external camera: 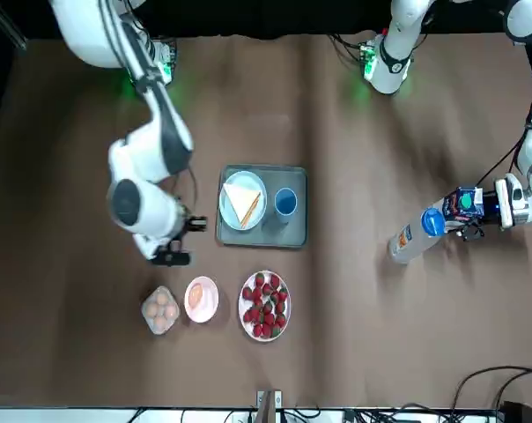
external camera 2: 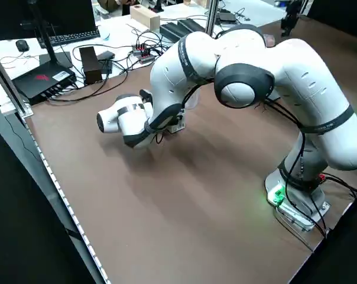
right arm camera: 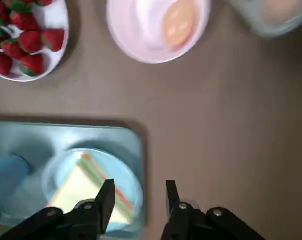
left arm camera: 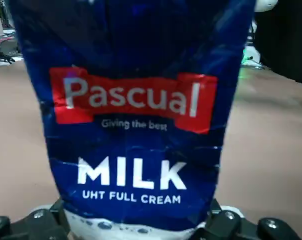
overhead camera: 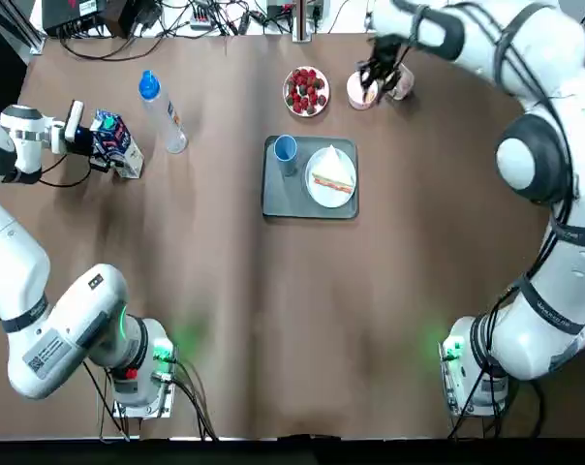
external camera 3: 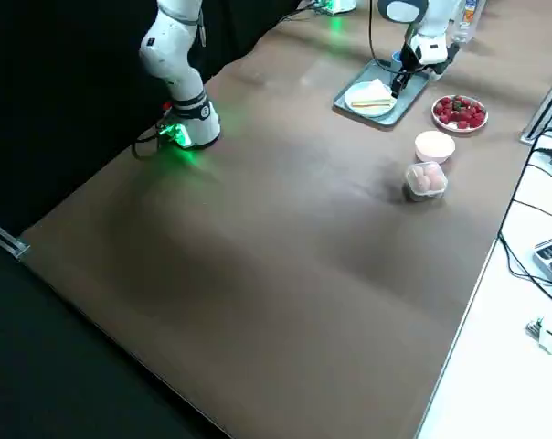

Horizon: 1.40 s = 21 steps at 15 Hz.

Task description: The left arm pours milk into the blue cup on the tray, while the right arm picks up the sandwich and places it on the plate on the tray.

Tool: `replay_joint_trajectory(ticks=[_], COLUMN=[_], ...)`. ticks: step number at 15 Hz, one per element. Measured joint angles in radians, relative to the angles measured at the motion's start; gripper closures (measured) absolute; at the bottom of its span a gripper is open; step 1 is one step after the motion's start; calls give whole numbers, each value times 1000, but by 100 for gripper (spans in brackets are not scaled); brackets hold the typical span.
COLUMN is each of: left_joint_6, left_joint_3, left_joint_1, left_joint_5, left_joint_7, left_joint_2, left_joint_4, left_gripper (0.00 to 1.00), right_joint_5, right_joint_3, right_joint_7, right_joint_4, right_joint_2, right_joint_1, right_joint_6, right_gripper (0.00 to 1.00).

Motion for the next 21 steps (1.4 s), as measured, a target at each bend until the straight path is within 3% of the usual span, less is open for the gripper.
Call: replay_joint_trajectory(ticks=[3,6,8,9,13,15,16,17,21], left_joint_6=[-4,-13,-18,-18,-19,-19,-27,-51,-144], left_joint_3=[-12,-18,-18,-19,-37,-44,-49,-54,-79], left_joint_1=[0,0,0,0,3,2,1,0,-4], left_joint_5=[0,0,0,0,0,0,20,39,93], left_joint_7=[0,0,0,0,0,-14,-71,-107,-253], left_joint_2=[0,0,0,0,-18,-66,-142,-187,-384], left_joint_4=[-13,-17,-17,-17,-5,12,27,38,64], left_gripper=[1,29,33,40,40,40,41,41,41], right_joint_5=[-37,-41,-41,-42,-62,-75,-108,-120,-135], right_joint_3=[-3,-4,-4,-4,-3,-3,-1,1,2], right_joint_7=[-189,-346,-376,-380,-381,-381,-381,-381,-381], right_joint_4=[6,12,14,14,14,12,11,10,10], right_joint_2=[-84,-183,-254,-288,-398,-438,-463,-471,-490], right_joint_1=[-110,-218,-268,-286,-331,-346,-347,-347,-351], right_joint_6=[-114,-236,-298,-325,-368,-370,-370,-370,-357], right_gripper=[51,51,49,42,31,23,7,0,0])
